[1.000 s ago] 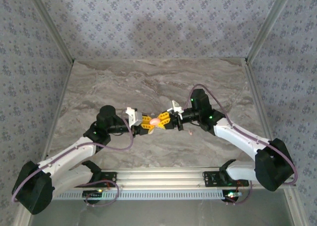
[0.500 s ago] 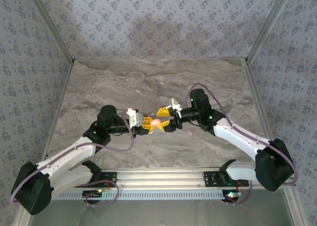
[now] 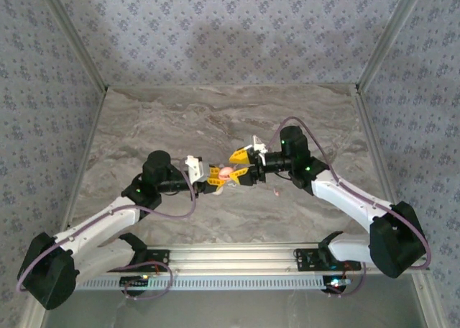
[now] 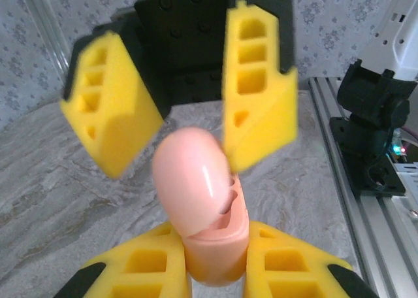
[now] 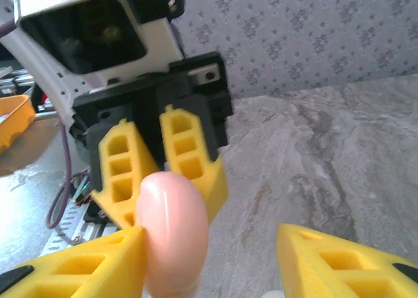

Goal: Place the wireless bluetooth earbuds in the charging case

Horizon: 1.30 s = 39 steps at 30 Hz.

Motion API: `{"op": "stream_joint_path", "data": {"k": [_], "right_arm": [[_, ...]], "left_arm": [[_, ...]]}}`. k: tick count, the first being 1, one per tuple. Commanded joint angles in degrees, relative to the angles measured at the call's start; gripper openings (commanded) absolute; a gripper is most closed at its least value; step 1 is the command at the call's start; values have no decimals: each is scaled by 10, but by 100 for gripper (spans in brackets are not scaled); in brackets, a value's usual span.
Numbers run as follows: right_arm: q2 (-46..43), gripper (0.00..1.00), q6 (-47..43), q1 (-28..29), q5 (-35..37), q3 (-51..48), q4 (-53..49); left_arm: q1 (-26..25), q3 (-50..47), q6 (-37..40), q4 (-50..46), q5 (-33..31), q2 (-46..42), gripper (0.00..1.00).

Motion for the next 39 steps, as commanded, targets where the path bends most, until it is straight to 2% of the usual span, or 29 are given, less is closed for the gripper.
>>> {"op": "stream_joint_path", "data": {"k": [1,10,18,23,26,32,36,39], "right_arm": [[-2,55,28,-14,32,10,35],[4,54,52,-22,47,8,41],[-32,55,109,-31,93,17,-22],[-39,60,214,-58,136,46,-135],[-34,61,263,-64,183,69,-235],[-2,60,251,-70,305,126,-482],[20,58,259,-71,412,134,-584],[43,58,261,-71,450,128,-615]], "left_arm": [[-7,13,15,-18,34,3,16],[-7,3,9,-6,18,-6,16],[-7,-38,-16,52,-74,-4,16],[-8,-55,-22,64,-133,9,15],[-10,-61,-23,61,-141,12,15],[-11,-69,-19,62,-151,16,16],[-11,-57,-14,46,-153,21,15],[-12,-56,-13,46,-153,22,15]]}}
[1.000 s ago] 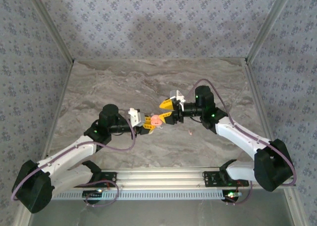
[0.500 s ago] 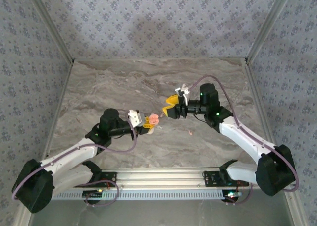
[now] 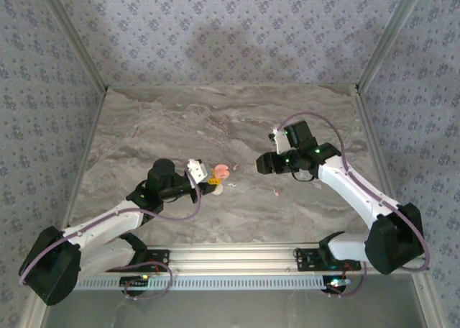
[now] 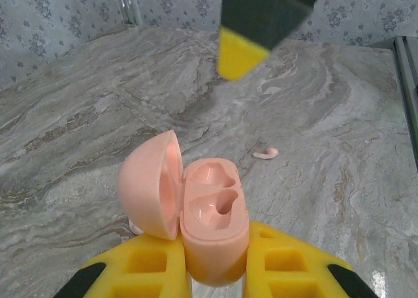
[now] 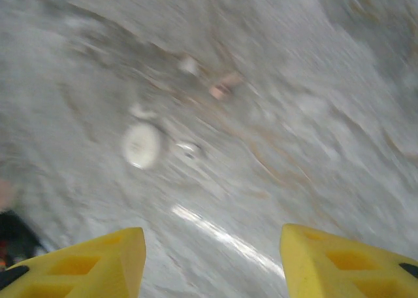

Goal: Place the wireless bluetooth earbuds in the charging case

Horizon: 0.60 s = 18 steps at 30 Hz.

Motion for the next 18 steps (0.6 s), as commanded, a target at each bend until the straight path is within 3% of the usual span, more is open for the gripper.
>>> {"op": "stream_joint_path", "data": {"k": [1,18], "right_arm": [[28,58,15,-3,93,7,-110],[217,49,7,-2,113,30,-51]], "left_arm": [[-4,8,3,4,-4,1,15],[-3,7,5,-3,-12,-7,15]]}}
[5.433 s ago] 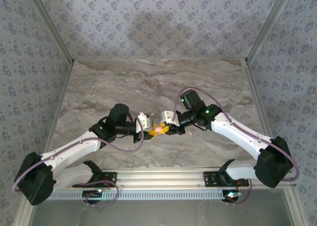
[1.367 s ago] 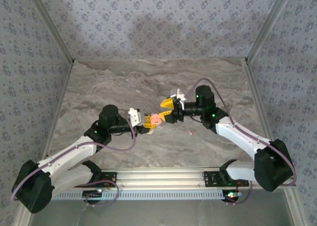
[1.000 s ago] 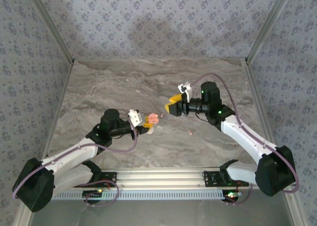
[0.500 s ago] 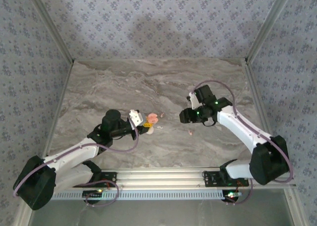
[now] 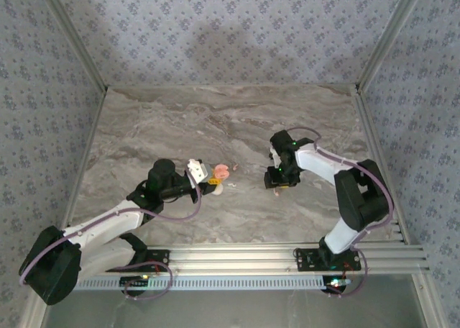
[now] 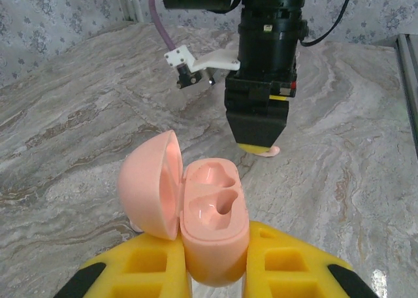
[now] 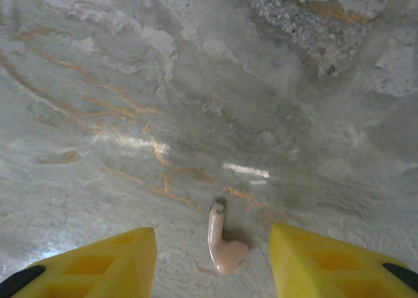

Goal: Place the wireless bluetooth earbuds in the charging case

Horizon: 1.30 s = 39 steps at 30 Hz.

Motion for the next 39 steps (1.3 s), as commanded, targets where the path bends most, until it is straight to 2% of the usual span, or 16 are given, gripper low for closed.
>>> {"op": "stream_joint_path", "data": {"k": [1,10,17,22,39], "right_arm": [[16,49,3,-3,6,20,9],[45,46,12,2,-16,29,21],[38,44,15,13,-21,22,-1],[31,43,14,22,-49,18,5],[10,39,4,68,-55,39,-80]], "left_arm": [[-2,7,5,0,-7,-8,15],[-2,6,9,6,-11,1,15],[-2,4,9,9,-10,4,15],[-2,4,8,10,-10,5,15],[-2,2,8,5,-12,-1,14]]}}
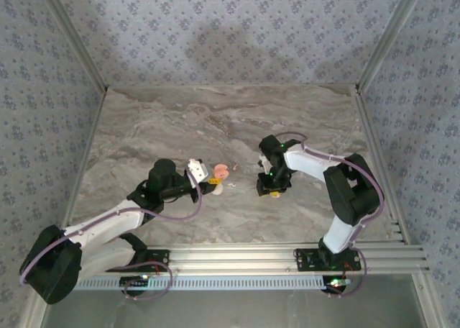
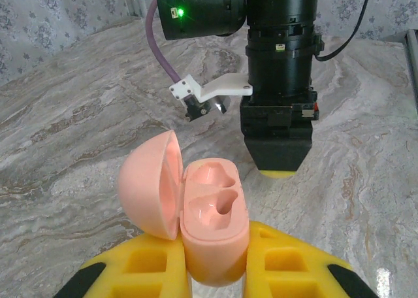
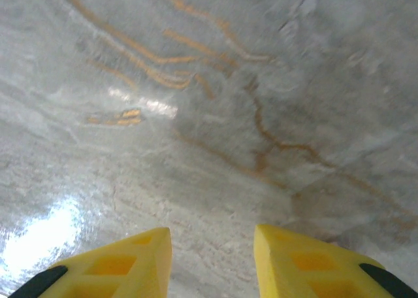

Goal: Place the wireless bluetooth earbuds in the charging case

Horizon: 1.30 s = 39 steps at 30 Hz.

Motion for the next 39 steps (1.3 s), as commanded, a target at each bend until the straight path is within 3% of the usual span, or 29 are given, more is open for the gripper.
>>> {"op": "stream_joint_path", "data": {"k": [1,8,15,21,39], "right_arm": [[-27,39,-1,12,-3,20,-49],[-107,44,49,16,30,0,-80],[-167,55,89,-33,25,-75,-52],[-149,56,89,-50,-6,-91,6],[-70,52,76,-56,-2,-73,42]], "left_arm": [[-1,2,6,5,-2,-6,14],[-2,2,6,4,-2,-8,14],[-1,2,3,11,2,-6,14],[-2,2,3,7,2,-11,14],[-2,-2,8,-1,-12,-27,14]]}}
